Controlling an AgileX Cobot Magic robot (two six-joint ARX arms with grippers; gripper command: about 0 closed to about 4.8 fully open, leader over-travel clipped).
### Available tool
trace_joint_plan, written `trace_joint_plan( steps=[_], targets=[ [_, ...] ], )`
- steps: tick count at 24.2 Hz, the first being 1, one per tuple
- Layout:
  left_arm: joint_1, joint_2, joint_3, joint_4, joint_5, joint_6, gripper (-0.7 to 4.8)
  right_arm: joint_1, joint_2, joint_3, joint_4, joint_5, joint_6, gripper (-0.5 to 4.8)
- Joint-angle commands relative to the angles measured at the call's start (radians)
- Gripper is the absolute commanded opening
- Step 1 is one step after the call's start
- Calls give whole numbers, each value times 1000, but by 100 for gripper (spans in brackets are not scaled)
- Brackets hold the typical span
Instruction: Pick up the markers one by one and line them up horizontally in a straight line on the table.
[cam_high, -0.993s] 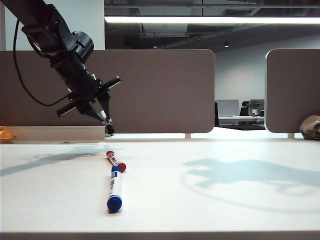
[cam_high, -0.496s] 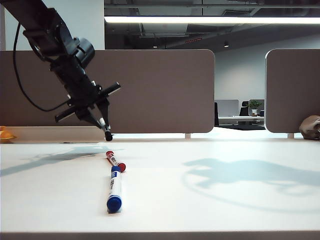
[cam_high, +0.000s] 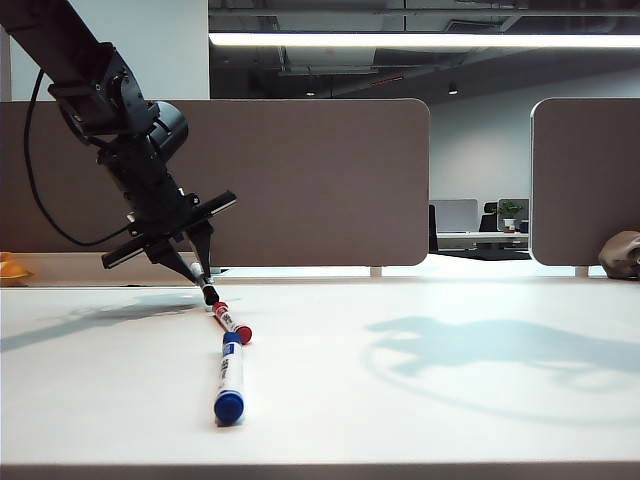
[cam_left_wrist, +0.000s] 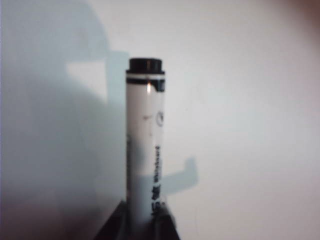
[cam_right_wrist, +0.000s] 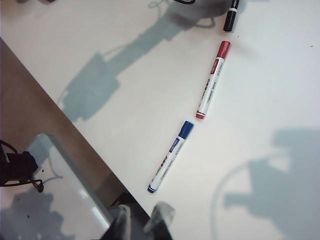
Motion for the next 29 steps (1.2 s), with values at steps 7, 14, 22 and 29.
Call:
trace_joint_plan(
  steps=[7, 14, 22, 29],
  targets=[
    [0, -5, 3, 10, 8, -1, 22, 0, -6, 4, 17, -2, 0, 63],
    [0, -3, 3, 21, 1, -1, 22, 0, -6, 4, 17, -2, 0, 63],
    [0, -3, 3, 32, 0, -1, 22, 0, -6, 4, 20, -2, 0, 63],
    [0, -3, 3, 32, 0, -1, 22, 0, -6, 4, 20, -1, 0, 63]
  ],
)
